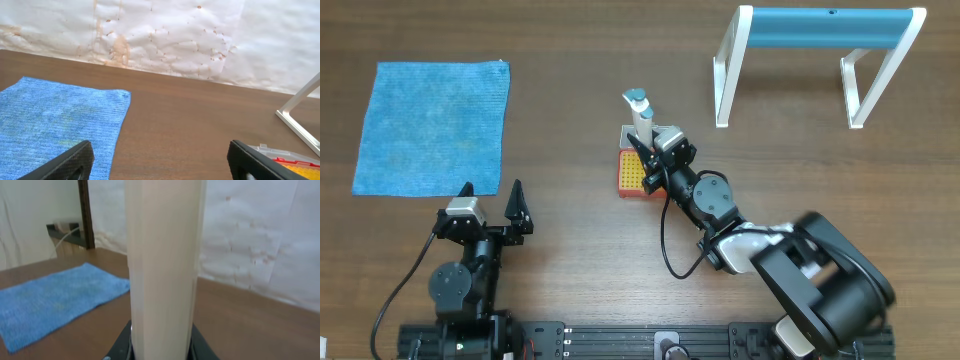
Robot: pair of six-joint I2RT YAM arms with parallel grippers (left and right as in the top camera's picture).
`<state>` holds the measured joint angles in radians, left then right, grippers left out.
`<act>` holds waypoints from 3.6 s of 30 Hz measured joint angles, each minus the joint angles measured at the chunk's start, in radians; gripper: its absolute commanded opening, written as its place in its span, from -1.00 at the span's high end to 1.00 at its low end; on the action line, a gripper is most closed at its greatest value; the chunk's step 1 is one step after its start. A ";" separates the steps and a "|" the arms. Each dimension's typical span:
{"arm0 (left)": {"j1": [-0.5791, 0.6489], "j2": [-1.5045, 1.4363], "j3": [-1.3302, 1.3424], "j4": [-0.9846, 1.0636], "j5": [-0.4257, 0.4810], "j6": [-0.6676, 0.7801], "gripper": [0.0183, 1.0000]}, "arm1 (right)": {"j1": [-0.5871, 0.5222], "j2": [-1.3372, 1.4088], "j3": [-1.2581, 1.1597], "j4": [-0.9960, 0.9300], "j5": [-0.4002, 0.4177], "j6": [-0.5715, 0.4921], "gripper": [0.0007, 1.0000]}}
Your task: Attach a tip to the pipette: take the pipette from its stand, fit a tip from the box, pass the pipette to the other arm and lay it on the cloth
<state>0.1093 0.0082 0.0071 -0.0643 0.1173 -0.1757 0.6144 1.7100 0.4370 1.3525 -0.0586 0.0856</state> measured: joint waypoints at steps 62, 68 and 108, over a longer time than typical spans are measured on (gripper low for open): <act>-0.002 0.454 0.121 0.432 0.484 -1.255 -0.71 | 0.000 -0.578 0.533 -1.646 -0.304 0.591 0.83; -0.074 1.012 0.579 0.644 0.888 -1.157 -0.71 | 0.000 -0.578 0.533 -1.645 -0.335 0.591 0.84; -0.173 1.555 1.001 0.500 1.353 -0.961 0.98 | -0.118 -0.578 0.534 -1.757 -0.531 0.540 -0.63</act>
<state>-0.0635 1.5631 1.0080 0.4362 1.4704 -1.1366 0.4965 1.1320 0.9707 -0.4049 -0.5900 0.6258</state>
